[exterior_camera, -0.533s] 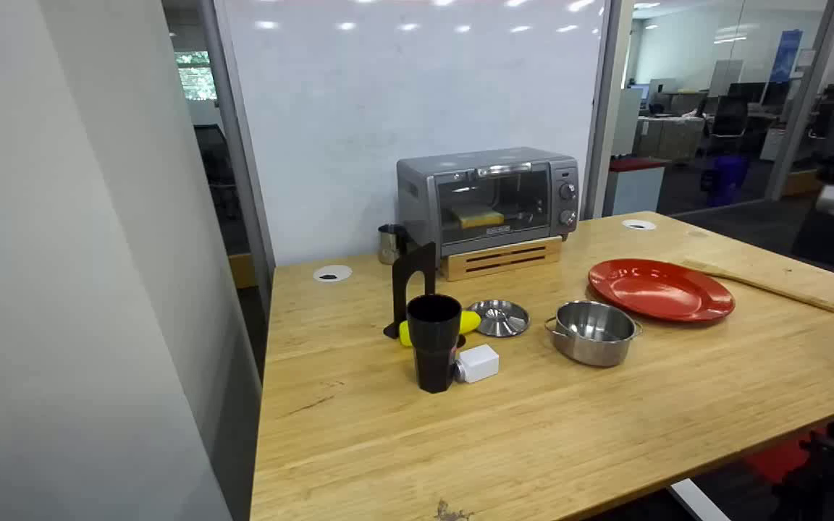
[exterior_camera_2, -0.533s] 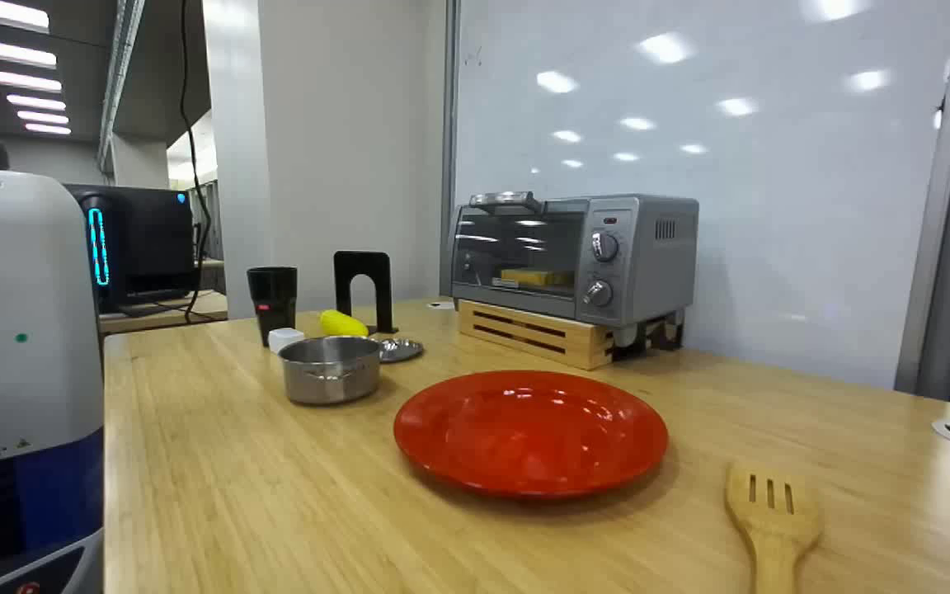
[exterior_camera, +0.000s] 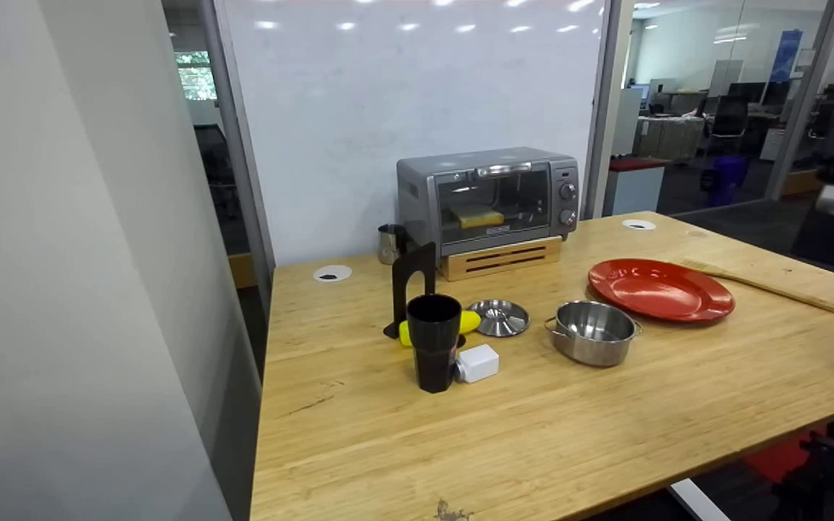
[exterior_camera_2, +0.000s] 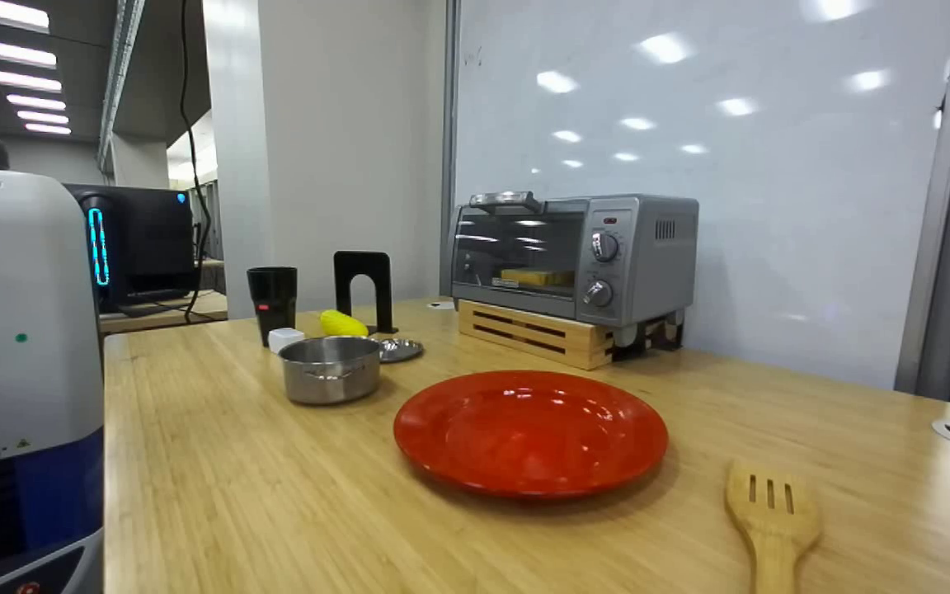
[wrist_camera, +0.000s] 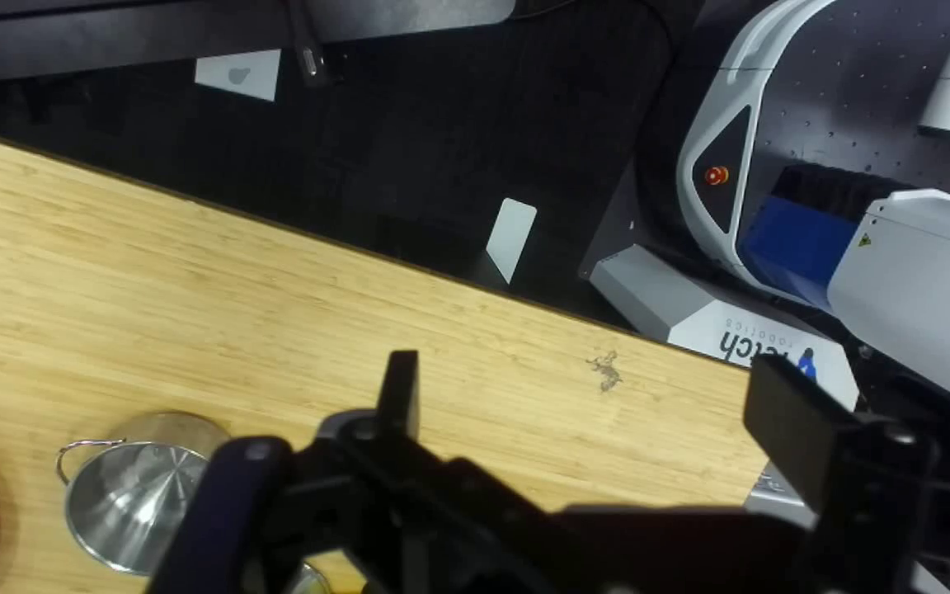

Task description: Open the oven door and take the slice and put it on the plate

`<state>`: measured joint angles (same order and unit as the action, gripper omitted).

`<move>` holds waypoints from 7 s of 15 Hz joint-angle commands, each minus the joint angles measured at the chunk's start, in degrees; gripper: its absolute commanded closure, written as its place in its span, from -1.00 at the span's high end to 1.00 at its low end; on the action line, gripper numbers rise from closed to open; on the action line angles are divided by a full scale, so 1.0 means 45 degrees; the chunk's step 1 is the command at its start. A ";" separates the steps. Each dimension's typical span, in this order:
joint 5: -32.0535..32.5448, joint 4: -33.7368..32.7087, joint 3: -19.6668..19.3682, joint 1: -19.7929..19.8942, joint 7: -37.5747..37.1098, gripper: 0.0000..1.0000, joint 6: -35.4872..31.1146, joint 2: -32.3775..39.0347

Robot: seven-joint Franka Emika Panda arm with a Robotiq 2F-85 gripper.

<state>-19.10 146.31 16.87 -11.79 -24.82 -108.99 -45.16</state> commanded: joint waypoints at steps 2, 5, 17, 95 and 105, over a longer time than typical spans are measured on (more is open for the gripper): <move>-0.0067 -0.0033 0.0085 0.0127 0.0069 1.00 0.0061 -0.0019; -0.0067 -0.0033 0.0085 0.0127 0.0069 1.00 0.0061 -0.0019; 0.2592 -0.0755 -0.3980 0.1734 0.6422 1.00 -0.1280 0.2665; 1.2699 -0.8621 -0.4886 0.3930 1.0220 -0.88 -0.9683 1.2824; 0.8390 -1.0140 -0.4275 0.4032 1.4478 0.79 -0.7061 1.3365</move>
<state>20.54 104.20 -3.14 5.46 35.68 -144.70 13.80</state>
